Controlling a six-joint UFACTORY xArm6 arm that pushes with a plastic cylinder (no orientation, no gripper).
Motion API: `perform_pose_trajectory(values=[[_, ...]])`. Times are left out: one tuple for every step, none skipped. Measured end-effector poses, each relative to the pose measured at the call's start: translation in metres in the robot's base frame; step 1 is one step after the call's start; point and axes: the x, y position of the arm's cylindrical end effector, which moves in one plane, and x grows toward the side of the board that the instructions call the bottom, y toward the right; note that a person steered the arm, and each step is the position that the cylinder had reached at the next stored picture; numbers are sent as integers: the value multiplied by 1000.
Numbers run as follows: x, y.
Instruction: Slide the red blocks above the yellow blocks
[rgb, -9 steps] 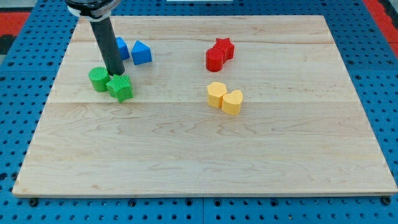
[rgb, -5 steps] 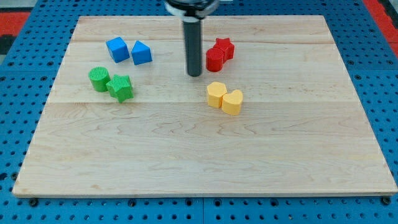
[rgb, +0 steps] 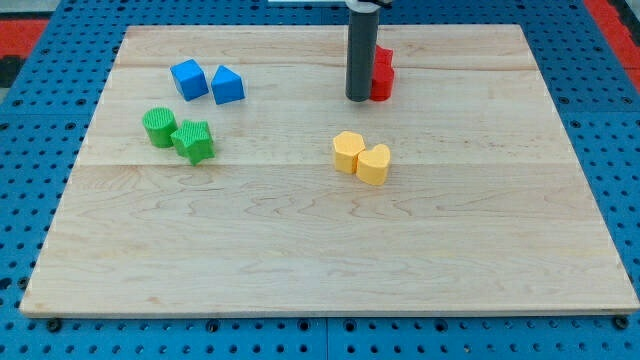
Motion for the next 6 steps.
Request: perform_pose_trajectory(values=[[13,38],[-26,84],[-30,75],[-30,74],[-30,73],[-30,64]])
